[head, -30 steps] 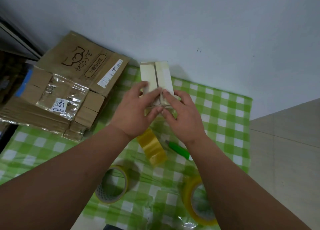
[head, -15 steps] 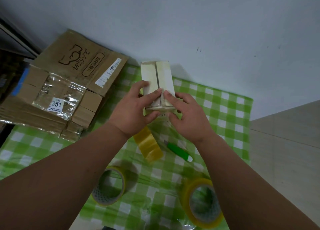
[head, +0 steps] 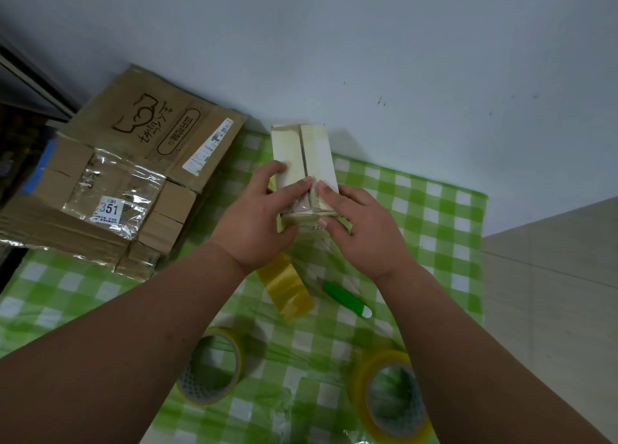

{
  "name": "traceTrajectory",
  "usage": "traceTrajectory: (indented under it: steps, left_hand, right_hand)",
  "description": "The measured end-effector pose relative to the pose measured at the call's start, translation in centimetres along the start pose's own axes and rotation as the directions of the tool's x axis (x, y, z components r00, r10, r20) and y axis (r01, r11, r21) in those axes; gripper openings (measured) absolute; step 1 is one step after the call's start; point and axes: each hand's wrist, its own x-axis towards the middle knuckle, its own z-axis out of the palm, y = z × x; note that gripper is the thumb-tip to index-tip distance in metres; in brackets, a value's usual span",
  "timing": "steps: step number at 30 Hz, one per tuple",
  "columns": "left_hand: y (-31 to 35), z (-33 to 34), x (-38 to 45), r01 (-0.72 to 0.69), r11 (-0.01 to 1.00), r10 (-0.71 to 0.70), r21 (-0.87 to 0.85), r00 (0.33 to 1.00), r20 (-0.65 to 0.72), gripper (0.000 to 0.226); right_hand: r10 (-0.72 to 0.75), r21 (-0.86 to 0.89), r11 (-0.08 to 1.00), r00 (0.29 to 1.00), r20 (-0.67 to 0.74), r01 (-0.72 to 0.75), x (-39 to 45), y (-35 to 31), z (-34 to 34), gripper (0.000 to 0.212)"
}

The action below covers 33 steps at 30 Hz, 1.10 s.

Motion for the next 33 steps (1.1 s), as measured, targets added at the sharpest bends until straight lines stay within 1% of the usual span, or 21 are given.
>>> traceTrajectory:
  steps: [2,6,11,13,16,18,22,23,25,26,27,28,29,30,31,32,33]
  left_hand:
    - [-0.2,-0.1,0.0,-0.004,1.000,0.004,0.015,1.000,0.011,0.075]
    - [-0.2,-0.2,-0.1,0.019,1.000,-0.019,0.008,1.000,0.017,0.077]
    - [0.1,0.0,-0.6,0.070,0.996,-0.067,-0.054,0.997,0.047,0.080]
    - [0.3,0.1,-0.5,0.081,0.995,-0.079,-0.060,0.997,0.026,0.075]
    - [0.6,0.1,-0.2,0.094,0.995,-0.094,-0.025,0.996,0.001,0.067]
    - [0.6,-0.1,-0.3,0.114,0.993,-0.113,-0.013,0.993,0.018,0.069]
    - [0.7,-0.3,-0.4,0.120,0.992,-0.121,0.034,0.991,0.052,0.076]
    - [0.7,-0.4,-0.4,0.121,0.992,-0.123,0.045,0.991,0.059,0.080]
    - [0.7,-0.8,-0.8,0.130,0.991,-0.131,0.013,0.988,0.084,0.096]
    - [0.6,-0.9,-1.1,0.138,0.990,-0.134,-0.037,0.987,0.091,0.103]
    - [0.5,-1.0,-1.4,0.154,0.982,-0.146,-0.106,0.986,0.083,0.103]
    - [0.3,-1.0,-1.9,0.190,0.965,-0.183,-0.181,0.982,0.056,0.097]
    - [0.1,-0.9,-2.3,0.249,0.935,-0.254,-0.252,0.967,0.013,0.086]
    - [-0.1,-0.7,-2.7,0.328,0.895,-0.350,-0.303,0.936,-0.022,0.072]
    - [-0.3,-0.5,-3.0,0.414,0.852,-0.446,-0.321,0.895,-0.029,0.059]
    - [-0.6,-0.2,-3.4,0.501,0.808,-0.527,-0.311,0.850,-0.002,0.048]
    - [-0.8,0.0,-3.8,0.576,0.760,-0.591,-0.300,0.805,0.049,0.040]
  right_hand:
    - [-0.023,-0.014,1.000,1.000,0.007,0.023,-0.1,-0.1,-0.1,0.051]
    - [-0.030,0.018,0.999,1.000,-0.002,0.030,-0.4,-0.4,-0.3,0.052]
    - [0.051,0.024,0.998,0.999,-0.013,-0.051,-0.2,-1.1,-0.2,0.052]
    - [0.046,-0.005,0.999,0.999,-0.027,-0.046,-0.2,-1.3,0.0,0.048]
    - [0.005,-0.036,0.999,1.000,0.009,-0.005,-0.3,-1.2,-0.3,0.046]
    - [-0.002,-0.036,0.999,0.999,0.032,0.004,-0.4,-1.0,-0.4,0.047]
    - [0.015,-0.014,1.000,0.999,0.032,-0.015,-0.6,-1.1,-0.1,0.052]
    - [0.031,-0.001,1.000,0.999,0.027,-0.031,-0.7,-1.1,0.0,0.056]
    - [0.121,0.048,0.992,0.992,-0.026,-0.119,-1.2,-1.0,0.3,0.066]
    - [0.192,0.095,0.978,0.978,-0.078,-0.185,-1.6,-0.9,0.5,0.068]
    - [0.261,0.139,0.960,0.956,-0.136,-0.243,-2.2,-0.9,0.7,0.066]
    - [0.308,0.162,0.946,0.934,-0.183,-0.280,-2.8,-1.0,1.0,0.059]
    - [0.329,0.163,0.941,0.919,-0.217,-0.298,-3.5,-1.1,1.5,0.047]
    - [0.332,0.141,0.942,0.914,-0.231,-0.306,-4.1,-1.1,2.1,0.033]
    - [0.340,0.129,0.939,0.915,-0.217,-0.319,-4.8,-1.4,2.7,0.019]
    - [0.365,0.144,0.928,0.916,-0.166,-0.344,-5.3,-1.7,3.2,0.018]
    - [0.404,0.182,0.904,0.912,-0.073,-0.386,-5.8,-2.2,3.8,0.027]
